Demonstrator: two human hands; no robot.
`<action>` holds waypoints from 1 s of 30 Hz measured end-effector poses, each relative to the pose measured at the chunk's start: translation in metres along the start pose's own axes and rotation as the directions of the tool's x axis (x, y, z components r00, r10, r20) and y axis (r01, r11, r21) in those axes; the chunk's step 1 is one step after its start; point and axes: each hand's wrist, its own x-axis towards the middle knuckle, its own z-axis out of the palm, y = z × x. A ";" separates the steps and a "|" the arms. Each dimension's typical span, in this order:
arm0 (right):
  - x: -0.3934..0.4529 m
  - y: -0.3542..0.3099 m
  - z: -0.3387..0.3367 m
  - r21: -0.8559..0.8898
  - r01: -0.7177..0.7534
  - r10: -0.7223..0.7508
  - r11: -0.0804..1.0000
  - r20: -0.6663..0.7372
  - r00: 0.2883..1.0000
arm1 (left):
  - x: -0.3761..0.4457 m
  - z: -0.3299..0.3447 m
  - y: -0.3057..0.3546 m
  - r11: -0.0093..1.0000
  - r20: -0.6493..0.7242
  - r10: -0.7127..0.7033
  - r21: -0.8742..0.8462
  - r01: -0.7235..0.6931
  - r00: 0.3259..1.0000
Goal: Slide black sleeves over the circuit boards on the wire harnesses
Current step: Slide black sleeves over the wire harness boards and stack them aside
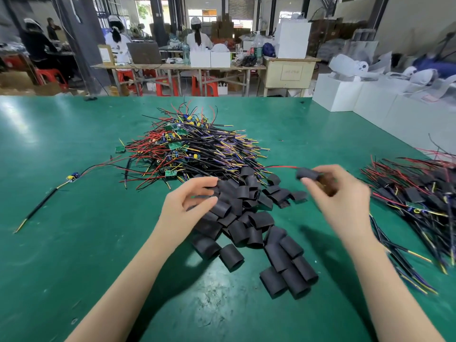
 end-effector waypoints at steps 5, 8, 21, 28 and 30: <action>0.007 0.042 -0.024 -0.566 -0.360 0.402 0.742 -0.054 0.914 | 0.001 -0.001 -0.001 0.999 -0.045 -0.041 -0.019 0.040 0.998; 0.005 0.046 -0.026 -0.664 -0.346 0.424 0.662 -0.048 0.904 | 0.000 0.001 -0.002 0.999 -0.036 -0.053 -0.003 0.053 0.998; -0.019 0.014 0.036 -0.469 0.221 -0.003 0.855 0.422 0.906 | 0.016 -0.011 -0.024 0.946 -0.225 -0.146 0.253 0.203 0.963; -0.020 0.020 0.042 -0.568 0.229 0.092 0.791 0.480 0.872 | 0.074 -0.035 -0.044 0.702 -0.198 -0.026 0.694 0.159 0.980; -0.019 0.021 0.042 -0.571 0.202 0.103 0.796 0.456 0.884 | 0.091 -0.040 -0.051 0.556 -0.085 -0.009 0.827 0.075 0.996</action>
